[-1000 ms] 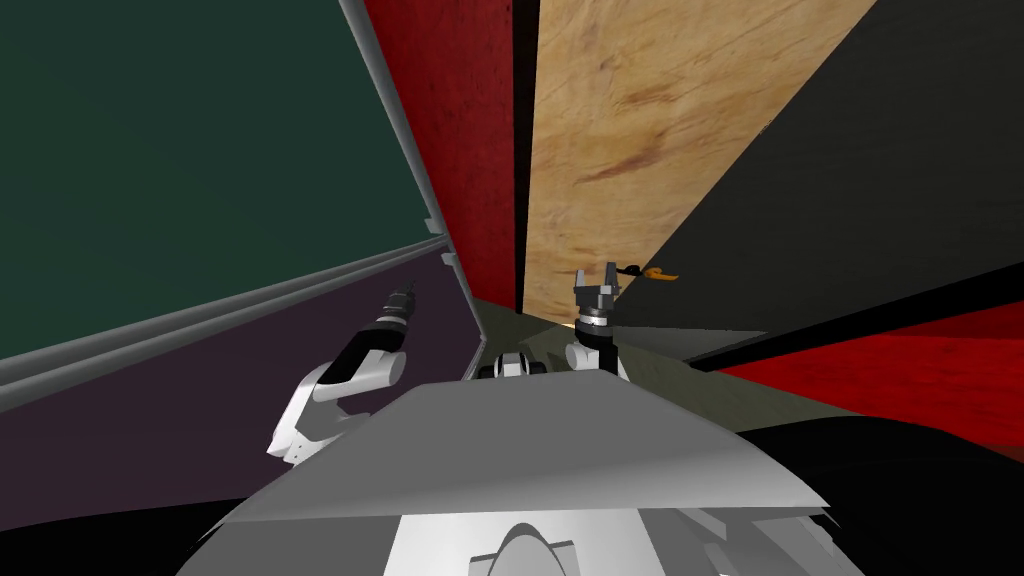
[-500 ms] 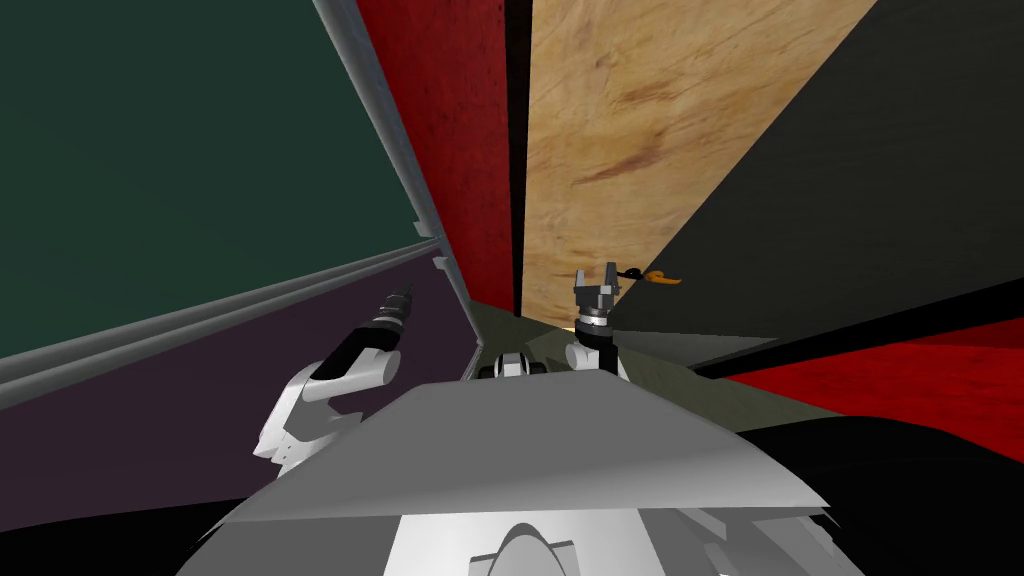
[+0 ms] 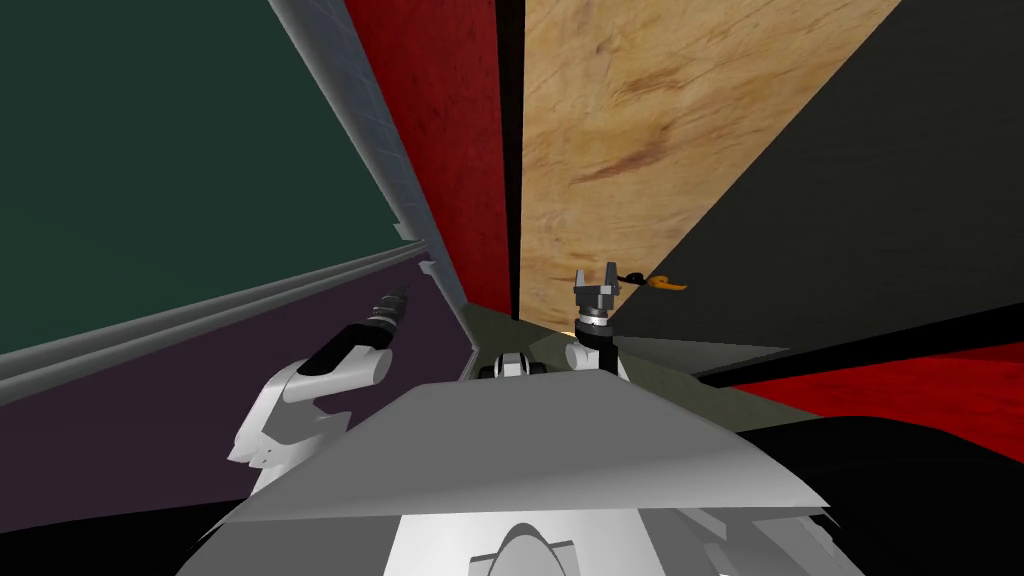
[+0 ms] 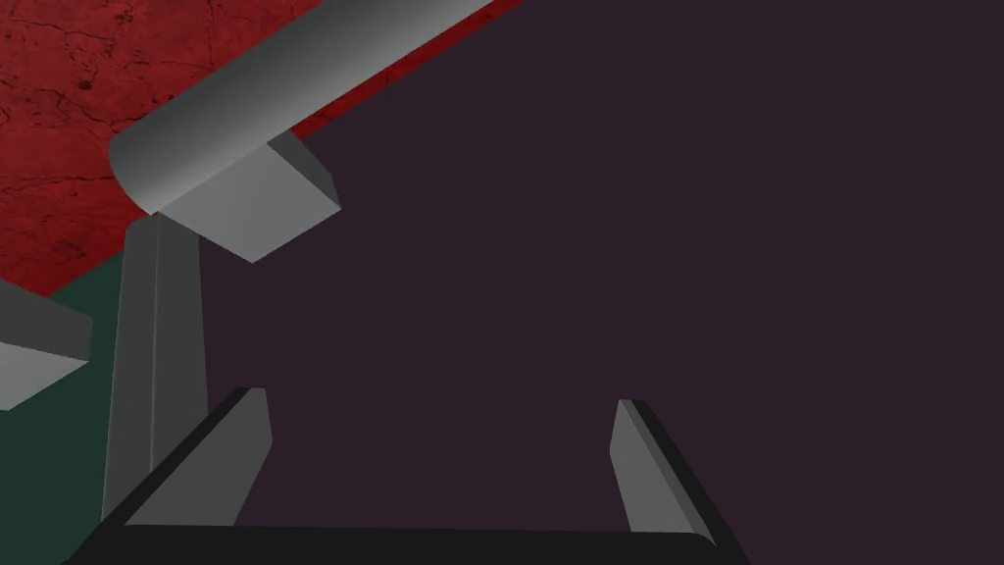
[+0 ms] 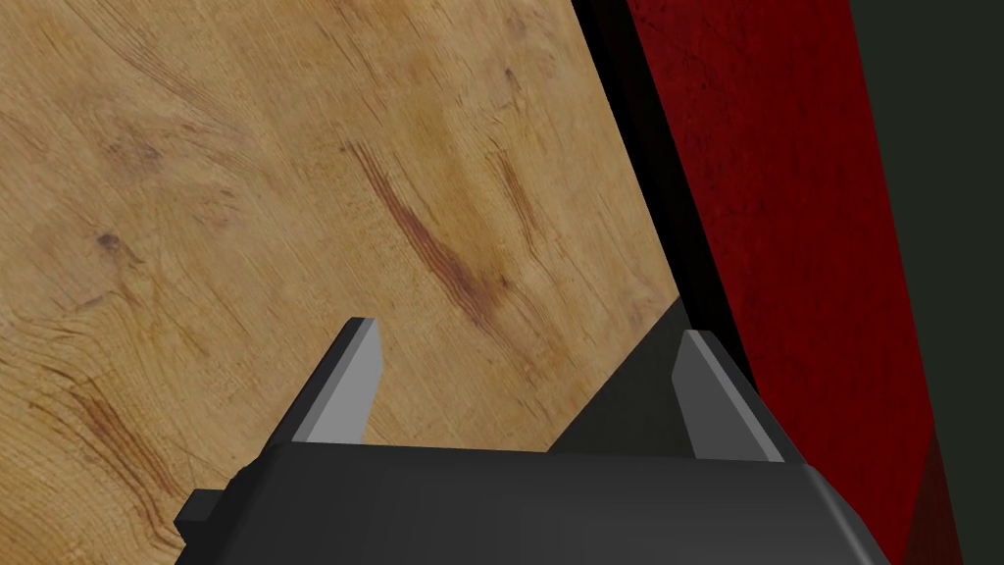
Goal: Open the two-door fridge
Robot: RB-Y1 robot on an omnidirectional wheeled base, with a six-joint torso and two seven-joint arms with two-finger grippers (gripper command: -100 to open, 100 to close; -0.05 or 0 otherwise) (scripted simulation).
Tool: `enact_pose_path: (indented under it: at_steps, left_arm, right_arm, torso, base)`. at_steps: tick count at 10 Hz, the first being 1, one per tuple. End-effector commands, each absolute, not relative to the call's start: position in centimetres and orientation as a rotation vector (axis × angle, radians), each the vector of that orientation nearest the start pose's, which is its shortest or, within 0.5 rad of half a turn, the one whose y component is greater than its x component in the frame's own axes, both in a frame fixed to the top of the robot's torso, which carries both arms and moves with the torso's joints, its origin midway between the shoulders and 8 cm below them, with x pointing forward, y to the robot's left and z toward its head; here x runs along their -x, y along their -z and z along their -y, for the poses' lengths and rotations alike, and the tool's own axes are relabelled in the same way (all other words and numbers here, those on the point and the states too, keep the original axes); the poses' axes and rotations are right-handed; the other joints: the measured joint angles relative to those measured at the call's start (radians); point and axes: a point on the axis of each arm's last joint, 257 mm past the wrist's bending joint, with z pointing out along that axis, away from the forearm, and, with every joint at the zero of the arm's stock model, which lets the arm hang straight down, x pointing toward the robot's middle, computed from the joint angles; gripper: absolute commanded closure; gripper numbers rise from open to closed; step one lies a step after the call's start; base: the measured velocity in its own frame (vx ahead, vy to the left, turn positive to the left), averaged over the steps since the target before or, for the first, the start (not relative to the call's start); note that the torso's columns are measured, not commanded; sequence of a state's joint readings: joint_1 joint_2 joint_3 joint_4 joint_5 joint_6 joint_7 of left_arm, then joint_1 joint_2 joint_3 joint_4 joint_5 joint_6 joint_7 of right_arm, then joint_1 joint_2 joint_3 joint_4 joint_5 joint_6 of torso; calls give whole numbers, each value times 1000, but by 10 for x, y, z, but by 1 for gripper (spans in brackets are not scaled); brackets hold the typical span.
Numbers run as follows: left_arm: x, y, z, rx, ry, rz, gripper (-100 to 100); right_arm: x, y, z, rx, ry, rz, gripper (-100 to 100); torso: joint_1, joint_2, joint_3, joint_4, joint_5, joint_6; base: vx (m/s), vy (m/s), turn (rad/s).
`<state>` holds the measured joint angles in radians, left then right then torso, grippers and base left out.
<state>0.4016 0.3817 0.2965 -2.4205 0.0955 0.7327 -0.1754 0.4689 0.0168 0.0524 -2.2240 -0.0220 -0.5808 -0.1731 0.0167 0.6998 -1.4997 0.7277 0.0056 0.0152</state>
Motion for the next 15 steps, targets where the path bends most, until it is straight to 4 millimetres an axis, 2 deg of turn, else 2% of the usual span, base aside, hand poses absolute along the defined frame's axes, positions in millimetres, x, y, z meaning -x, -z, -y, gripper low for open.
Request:
enact_pose_path:
  at_steps: [1, 4, 6, 7, 9, 10, 11, 12, 13, 14, 15]
  left_arm:
    - [-396, 98, -432, 1073, 451, -1423, -100]
    - [-391, 75, -426, 1043, 437, -1421, -100]
    - [-388, 54, -416, 1006, 447, -1409, -100]
    - [-388, 53, -415, 1004, 449, -1408, -100]
    - [-385, 37, -405, 970, 465, -1394, -100]
    - [-385, 54, -411, 1006, 445, -1419, -100]
    - [-388, 63, -417, 1030, 443, -1418, -100]
    - [-385, 68, -415, 1036, 435, -1436, -100]
    - [-384, 71, -416, 1043, 433, -1441, 100]
    - [-400, 74, -410, 1065, 482, -1401, 100]
    - [-406, 73, -414, 1066, 477, -1391, 100]
  right_arm:
    - [-345, -25, 263, -708, -1552, -499, 0]
    - [-345, -25, 263, -708, -1552, -499, 0]
    - [-345, -25, 263, -708, -1552, -499, 0]
    - [-345, -25, 263, -708, -1552, -499, 0]
    - [-345, -25, 263, -708, -1552, -499, 0]
    - [-345, -25, 263, -708, -1552, -499, 0]
    - [-345, -25, 263, -708, -1552, -499, 0]
    - [-345, -25, 263, -708, -1552, -499, 0]
    - [-345, -25, 263, -708, -1552, -499, 0]
    - [-345, -25, 263, -708, -1552, -499, 0]
    - [-345, -25, 263, -708, -1553, -499, 0]
  torso:
    - [-3, 4, 2, 0, 0, -2]
    - [-8, 24, 15, 6, -3, -10]
    - [-12, 26, 14, 12, -9, -6]
    - [-19, 26, 13, 12, -12, -6]
    - [-24, 28, 14, 12, -13, -6]
    - [-26, 28, 14, 13, -15, -5]
    - [-26, 29, 15, 12, -13, -6]
    - [-20, 26, 13, 12, -12, -7]
    - [-18, 26, 13, 10, -9, -9]
    - [-17, 29, 17, 8, -6, -12]
    - [-16, 40, 24, 11, -5, -14]
  base:
    - [141, -102, -32]
    - [122, -57, -18]
    - [47, -45, 9]
    - [16, -9, -3]
    - [15, 0, 6]
    - [-11, 0, 48]
    - [19, 36, 46]
    - [-2, 16, 28]
    - [-17, -1, 9]
    - [-137, 13, -98]
    - [-257, 66, -44]
